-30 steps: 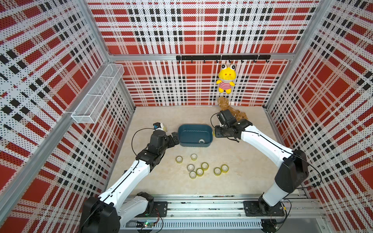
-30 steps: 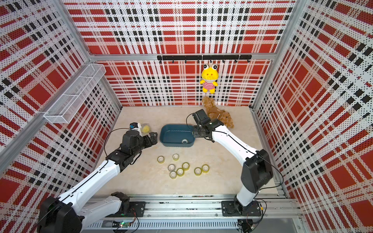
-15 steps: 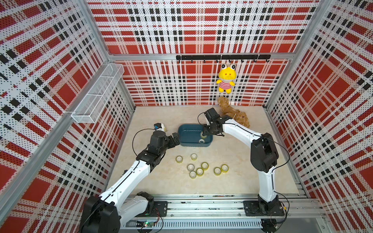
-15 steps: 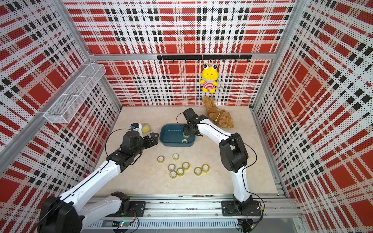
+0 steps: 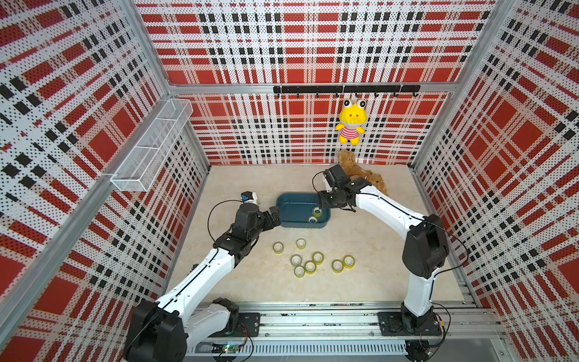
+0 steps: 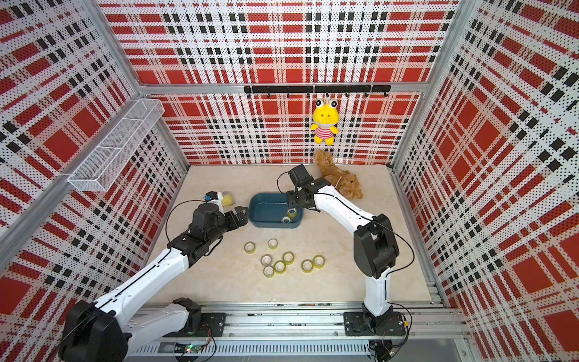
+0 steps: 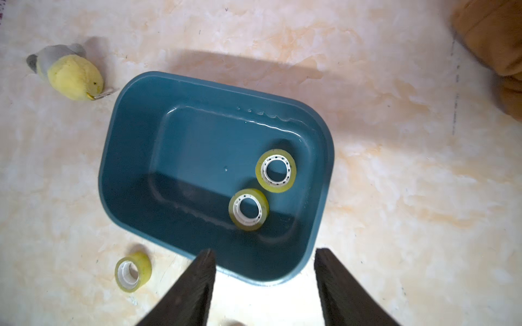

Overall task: Put the transparent tape into the storage box
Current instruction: Place the tape in the storage box.

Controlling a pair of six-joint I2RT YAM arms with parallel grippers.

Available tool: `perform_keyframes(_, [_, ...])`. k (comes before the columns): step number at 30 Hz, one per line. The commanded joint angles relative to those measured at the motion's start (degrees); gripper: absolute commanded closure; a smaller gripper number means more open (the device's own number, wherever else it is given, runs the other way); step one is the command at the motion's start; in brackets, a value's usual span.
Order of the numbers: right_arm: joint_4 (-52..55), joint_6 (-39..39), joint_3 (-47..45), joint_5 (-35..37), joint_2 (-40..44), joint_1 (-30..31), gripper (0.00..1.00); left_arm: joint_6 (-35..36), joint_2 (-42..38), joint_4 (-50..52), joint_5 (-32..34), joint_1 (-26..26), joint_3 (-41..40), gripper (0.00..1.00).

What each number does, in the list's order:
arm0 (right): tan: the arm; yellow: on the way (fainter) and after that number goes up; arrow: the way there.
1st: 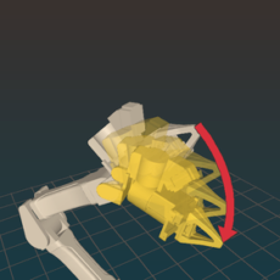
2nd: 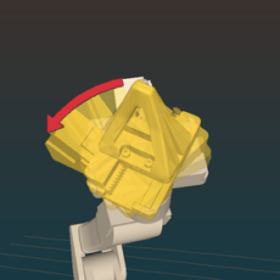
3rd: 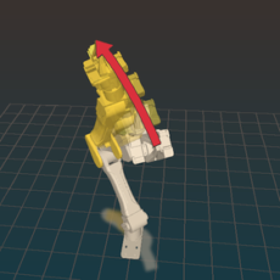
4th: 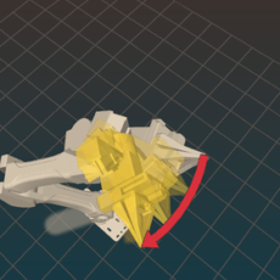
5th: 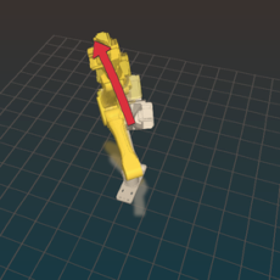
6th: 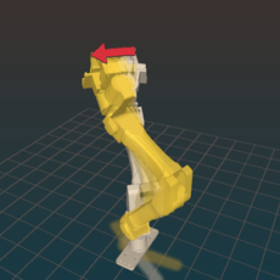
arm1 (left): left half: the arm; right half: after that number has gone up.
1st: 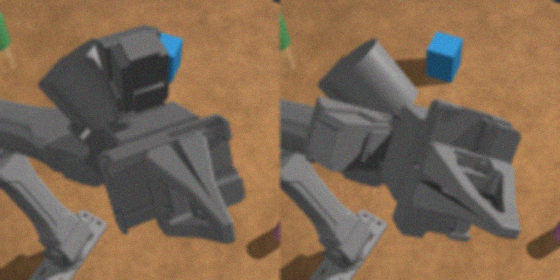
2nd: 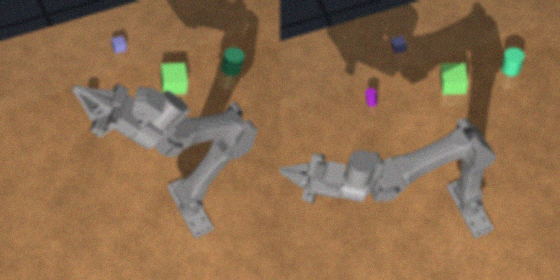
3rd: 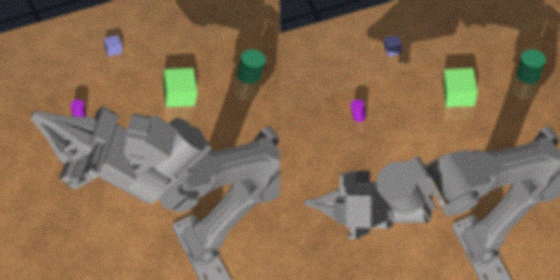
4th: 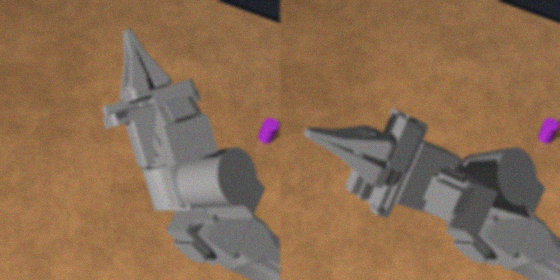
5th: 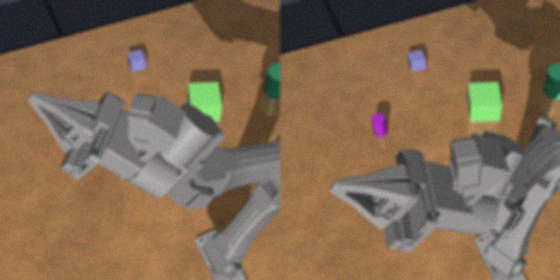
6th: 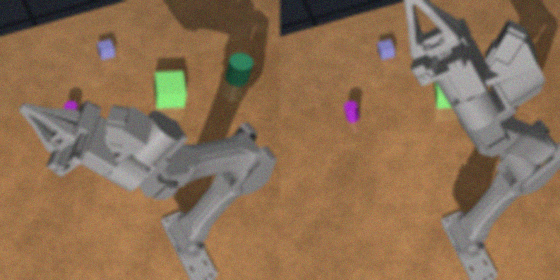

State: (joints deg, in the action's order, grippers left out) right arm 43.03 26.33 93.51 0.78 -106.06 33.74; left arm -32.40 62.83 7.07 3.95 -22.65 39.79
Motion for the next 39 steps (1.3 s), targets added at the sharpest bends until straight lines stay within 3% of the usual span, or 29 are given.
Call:
perform_keyframes(1, [0.65,-1.42,-4.78,-0.92,5.64,0.37,0.37,-0.68,0.76,-1.09,1.44,-2.6,-0.15,0.01])
perform_keyframes(10, [-3.98,-2.08,-24.48,-6.9,22.56,0.37,0.37,-2.56,1.77,-1.76,3.67,-6.36,0.29,0.01])
perform_keyframes(16, [-2.48,0.18,-35.35,-6.3,30.56,0.85,0.39,-3.63,2.14,-3.01,3.69,-6.8,-0.13,0.01])
perform_keyframes(20, [-0.58,1.43,-40.17,-2.81,34.12,4.82,0.41,-4.06,2.22,-3.11,3.73,-6.96,-0.83,0.01])
perform_keyframes(32, [-2.42,3.48,-43.46,-1.12,30.89,15.12,0.46,-4.75,1.84,-3.38,4.48,-7.58,-0.94,0.01])
perform_keyframes(39, [-4.09,3.56,-43.86,0.9,25.2,16.85,0.48,-4.77,2.46,-2.85,3.21,-4.39,-1.71,0.01])
